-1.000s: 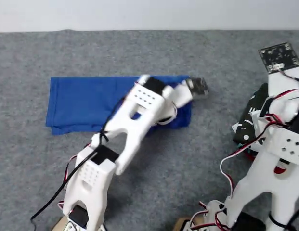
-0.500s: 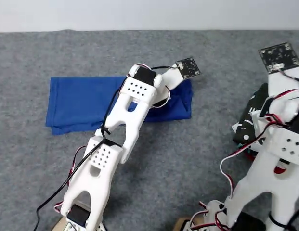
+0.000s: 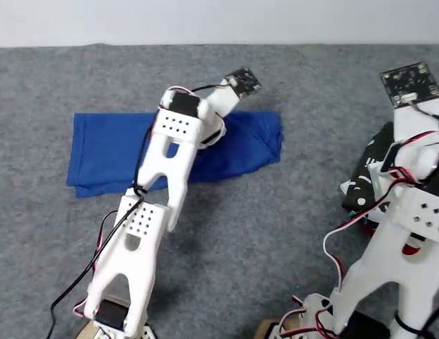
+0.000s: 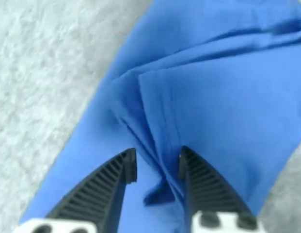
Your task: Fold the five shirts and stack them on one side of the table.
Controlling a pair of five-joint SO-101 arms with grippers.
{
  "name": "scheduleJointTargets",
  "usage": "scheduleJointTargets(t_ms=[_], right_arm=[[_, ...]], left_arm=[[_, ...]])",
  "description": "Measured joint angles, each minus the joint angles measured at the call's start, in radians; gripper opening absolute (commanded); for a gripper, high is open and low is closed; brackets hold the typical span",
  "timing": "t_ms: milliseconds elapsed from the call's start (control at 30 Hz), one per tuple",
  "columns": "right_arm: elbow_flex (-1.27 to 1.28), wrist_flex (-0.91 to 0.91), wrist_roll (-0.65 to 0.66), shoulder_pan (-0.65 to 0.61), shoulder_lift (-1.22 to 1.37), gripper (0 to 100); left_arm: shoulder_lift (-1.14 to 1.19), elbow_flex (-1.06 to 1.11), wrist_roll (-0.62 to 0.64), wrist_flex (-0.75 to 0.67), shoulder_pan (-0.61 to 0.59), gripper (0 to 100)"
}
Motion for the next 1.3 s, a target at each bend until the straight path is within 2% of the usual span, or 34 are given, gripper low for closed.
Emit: scheduleJointTargets(t_ms=[233,567,733,967,1033,1133,1300], right_arm=[[0.0,0.0,0.0,0.0,0.0,0.9],[0.0,0.0,0.0,0.0,0.0,0.9],[0.0,0.0,0.0,0.0,0.0,0.9],[0.0,0.0,0.0,0.0,0.0,0.9],[0.0,0.0,0.0,0.0,0.0,0.9],[0.0,0.0,0.0,0.0,0.0,0.9],[0.0,0.0,0.0,0.0,0.0,0.9]], left_arm=[[0.0,-0.138,0.0,0.166,-0.026,15],[-0.16,-0.135,0.0,0.18,-0.057,15],[-0.307,0.069,0.0,0.18,-0.046,15],[-0.563,0.52,0.0,0.18,0.054,15],[-0.585,0.628,0.0,0.172,0.063,13],[-0.583,0.747,0.0,0.089,0.034,12],[-0.491,0.783,0.0,-0.04,-0.049,12]])
